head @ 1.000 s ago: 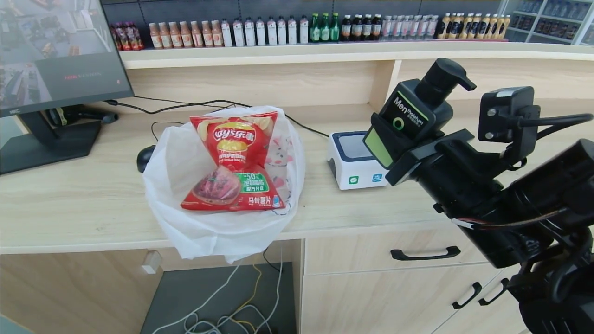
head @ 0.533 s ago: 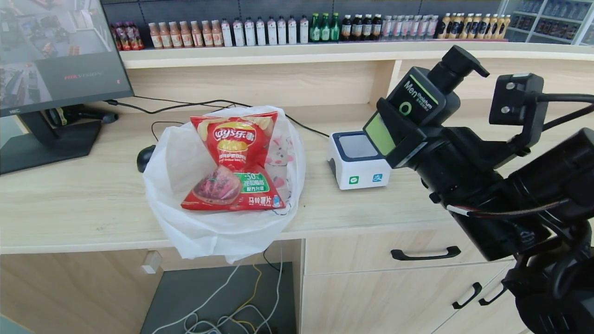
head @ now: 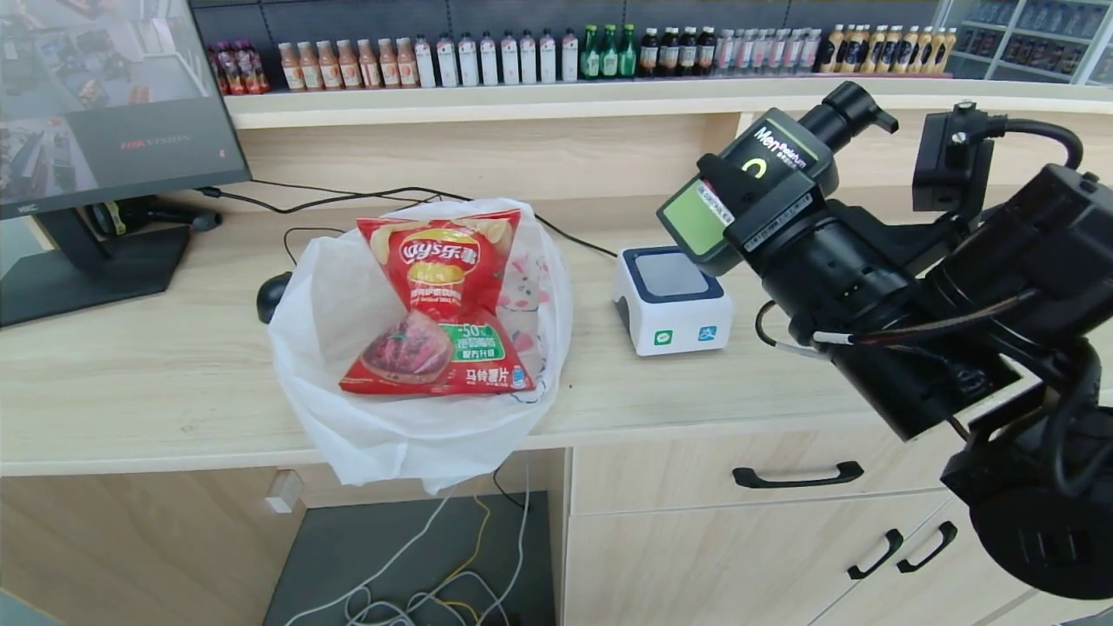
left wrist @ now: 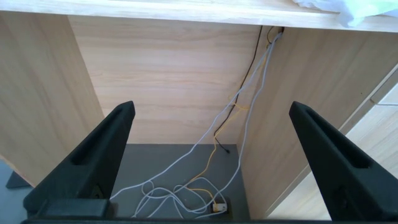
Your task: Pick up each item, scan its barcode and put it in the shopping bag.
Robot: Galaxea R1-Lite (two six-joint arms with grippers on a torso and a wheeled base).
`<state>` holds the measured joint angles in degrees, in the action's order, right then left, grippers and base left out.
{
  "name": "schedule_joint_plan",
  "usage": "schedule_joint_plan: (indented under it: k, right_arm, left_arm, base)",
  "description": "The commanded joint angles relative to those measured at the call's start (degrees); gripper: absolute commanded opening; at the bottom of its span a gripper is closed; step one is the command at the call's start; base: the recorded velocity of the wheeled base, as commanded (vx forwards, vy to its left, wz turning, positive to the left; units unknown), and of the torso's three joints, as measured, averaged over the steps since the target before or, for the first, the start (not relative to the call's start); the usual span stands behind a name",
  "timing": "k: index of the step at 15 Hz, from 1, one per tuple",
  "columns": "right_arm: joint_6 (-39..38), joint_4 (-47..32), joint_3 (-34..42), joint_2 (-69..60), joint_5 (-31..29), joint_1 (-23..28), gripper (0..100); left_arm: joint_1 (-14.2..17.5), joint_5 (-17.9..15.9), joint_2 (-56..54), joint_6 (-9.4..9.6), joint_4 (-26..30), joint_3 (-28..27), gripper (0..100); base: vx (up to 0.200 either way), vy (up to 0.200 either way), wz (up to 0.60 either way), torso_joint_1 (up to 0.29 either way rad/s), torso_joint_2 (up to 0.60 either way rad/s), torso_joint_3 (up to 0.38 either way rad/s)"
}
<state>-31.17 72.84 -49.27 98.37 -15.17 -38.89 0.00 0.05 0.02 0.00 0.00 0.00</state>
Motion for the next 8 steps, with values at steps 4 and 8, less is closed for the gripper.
schedule_joint_plan:
  k: [4, 8]
  right_arm:
    - [-7.3, -0.9, -4.9, 5.3, -0.4, 1.8, 0]
    - [-16.6, -9.8, -11.6, 7.2, -0.5, 2.3, 0]
  left_arm:
    - [0.0, 0.0, 0.0, 0.00, 0.0, 0.0, 100]
    - [0.0, 0.0, 0.0, 0.00, 0.0, 0.0, 100]
  base:
    - [0.000, 0.000, 0.00, 0.000, 0.00, 0.000]
    - [0.000, 0.000, 0.00, 0.000, 0.00, 0.000]
